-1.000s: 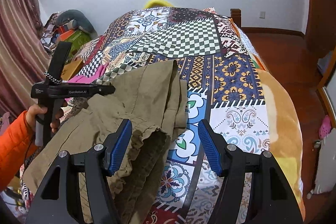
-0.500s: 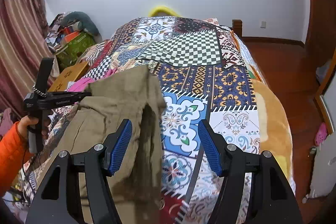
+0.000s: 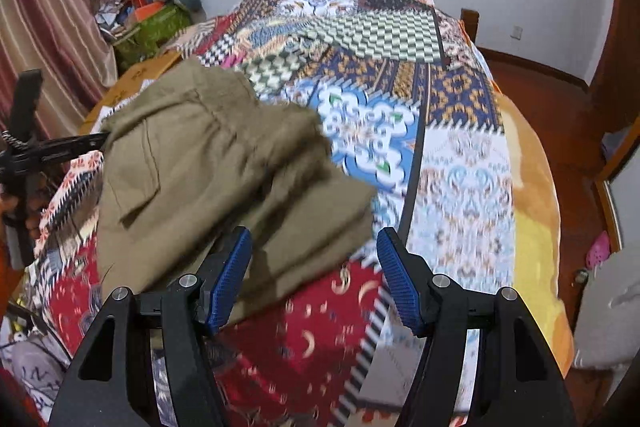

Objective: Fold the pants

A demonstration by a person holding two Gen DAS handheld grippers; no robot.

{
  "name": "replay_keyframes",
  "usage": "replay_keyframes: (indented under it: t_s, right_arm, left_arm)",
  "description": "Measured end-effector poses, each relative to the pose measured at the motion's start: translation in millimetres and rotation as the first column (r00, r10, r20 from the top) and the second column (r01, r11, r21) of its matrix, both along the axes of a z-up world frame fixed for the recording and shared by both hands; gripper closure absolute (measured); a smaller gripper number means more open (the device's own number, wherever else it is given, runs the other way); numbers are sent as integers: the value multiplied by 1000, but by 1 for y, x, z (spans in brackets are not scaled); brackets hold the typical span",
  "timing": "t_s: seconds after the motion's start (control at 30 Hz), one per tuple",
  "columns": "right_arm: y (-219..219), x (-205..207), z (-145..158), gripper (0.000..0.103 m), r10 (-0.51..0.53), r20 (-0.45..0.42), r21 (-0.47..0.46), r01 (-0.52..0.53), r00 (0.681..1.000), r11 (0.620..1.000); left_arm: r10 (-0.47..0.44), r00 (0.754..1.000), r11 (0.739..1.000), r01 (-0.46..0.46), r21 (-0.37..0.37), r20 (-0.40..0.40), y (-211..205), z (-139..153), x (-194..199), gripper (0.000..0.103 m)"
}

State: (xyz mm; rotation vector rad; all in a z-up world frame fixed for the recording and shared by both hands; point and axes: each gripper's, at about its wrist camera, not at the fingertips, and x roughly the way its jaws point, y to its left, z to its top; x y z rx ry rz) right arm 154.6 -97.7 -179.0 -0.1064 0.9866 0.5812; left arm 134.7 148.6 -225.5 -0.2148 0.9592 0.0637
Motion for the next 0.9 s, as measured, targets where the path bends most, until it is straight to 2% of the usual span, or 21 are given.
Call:
replay_keyframes:
  t_s: [0.13,0.4,0.53,0.6,0.73,0.83,0.9]
  right_arm:
    - [-4,-12,13,42,-23,24,11,22,999,1000]
    - [8,-25,44,42,-2,109,52,-4,994,999]
    - [26,-27,32,42,57,88,25,-59,994,998]
    - [33,-23,15,42,79,41,9,-80,996,997]
    - [35,-17,-14,42,77,-31,5,-77,997,997]
    - [30,-14,-17,40,74,-34,22,-73,997,997]
    - [28,-14,-17,40,67,-18,2,-67,998,998]
  left_arm:
    - [5,1000,1000,-5,-29,6,-6,1,-20,94]
    - [58,998,995,-56,-88,17,-10,2,-47,94]
    - [76,997,995,-75,-73,8,-6,-1,-55,90]
    - [90,996,993,-90,-77,3,-1,-3,-58,84]
    - [122,992,991,-122,-62,-14,10,-9,-64,83]
    - [164,985,986,-164,-8,-45,21,-18,-70,83]
    - [182,981,983,-183,-13,-72,31,-27,-75,84]
